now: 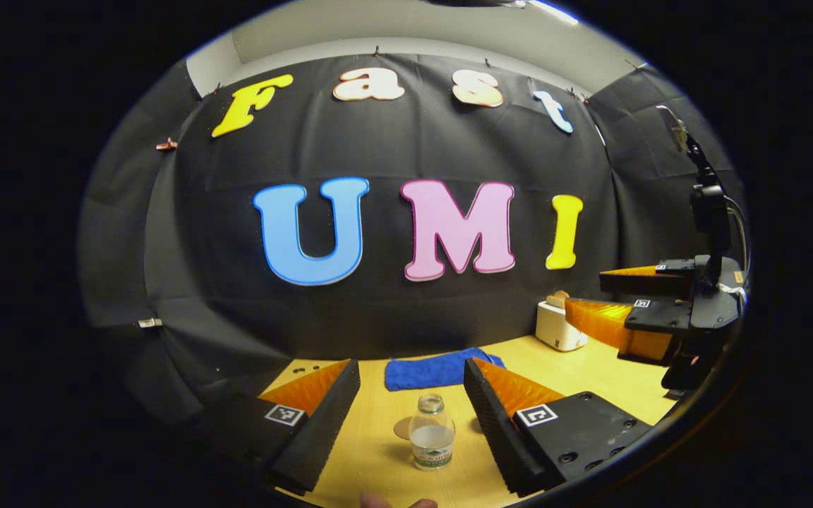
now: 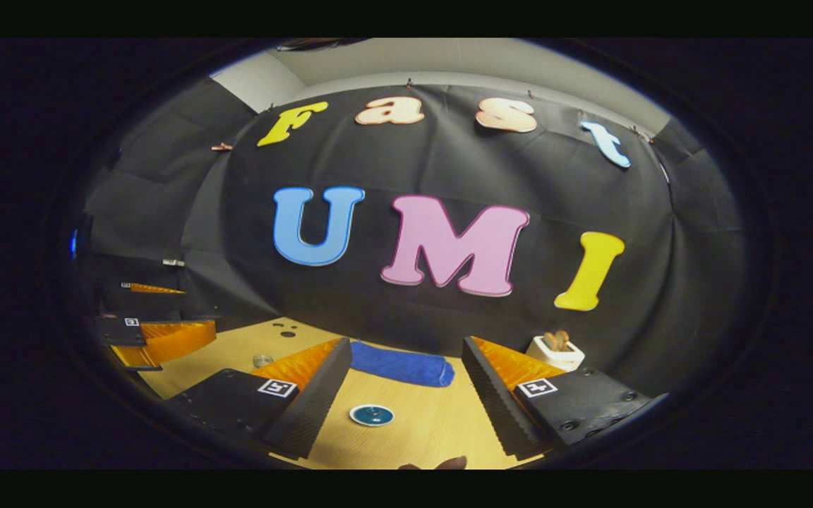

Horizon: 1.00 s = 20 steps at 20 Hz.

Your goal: Open the teacup lid with one hand, grasp the water bottle and pour water into the teacup with the other hand; after pouring, place the water bottle on the coaster and then close the teacup lid.

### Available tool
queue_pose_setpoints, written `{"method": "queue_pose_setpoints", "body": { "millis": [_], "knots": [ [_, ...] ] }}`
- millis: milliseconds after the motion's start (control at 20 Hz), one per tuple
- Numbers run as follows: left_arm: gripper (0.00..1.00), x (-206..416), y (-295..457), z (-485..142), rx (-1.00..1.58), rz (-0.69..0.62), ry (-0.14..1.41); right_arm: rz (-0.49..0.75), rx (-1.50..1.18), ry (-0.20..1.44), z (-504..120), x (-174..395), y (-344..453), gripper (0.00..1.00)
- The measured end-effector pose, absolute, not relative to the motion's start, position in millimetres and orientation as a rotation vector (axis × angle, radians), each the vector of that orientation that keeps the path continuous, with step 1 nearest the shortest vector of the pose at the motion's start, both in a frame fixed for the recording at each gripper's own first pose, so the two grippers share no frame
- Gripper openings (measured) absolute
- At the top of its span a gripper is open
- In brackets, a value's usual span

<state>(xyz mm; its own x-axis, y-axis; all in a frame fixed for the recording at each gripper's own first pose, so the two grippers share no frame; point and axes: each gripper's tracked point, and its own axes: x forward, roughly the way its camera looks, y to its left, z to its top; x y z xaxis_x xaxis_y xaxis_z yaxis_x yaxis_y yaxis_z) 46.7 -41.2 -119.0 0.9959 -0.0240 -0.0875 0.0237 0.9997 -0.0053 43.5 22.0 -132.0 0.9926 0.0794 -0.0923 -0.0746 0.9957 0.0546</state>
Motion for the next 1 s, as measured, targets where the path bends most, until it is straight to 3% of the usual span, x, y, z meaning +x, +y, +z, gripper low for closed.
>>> {"method": "queue_pose_setpoints", "body": {
  "millis": [450, 600, 850, 900, 1000],
  "knots": [
    [0.93, 78, -47, -250, -0.040, 0.014, 0.167, 0.155, 0.027, 0.207, -294, 101, 51, 0.95],
    [0.94, 80, -47, -268, -0.055, 0.011, 0.178, 0.208, 0.033, 0.261, -326, 116, 65, 0.73],
    [0.96, 84, -52, -280, -0.033, -0.015, 0.177, 0.248, 0.019, 0.353, -366, 124, 80, 0.71],
    [0.96, 86, -54, -285, -0.036, -0.019, 0.181, 0.267, 0.041, 0.366, -369, 124, 83, 0.62],
    [0.96, 88, -55, -289, -0.049, -0.020, 0.186, 0.285, 0.053, 0.386, -377, 120, 88, 0.53]
  ]
}}
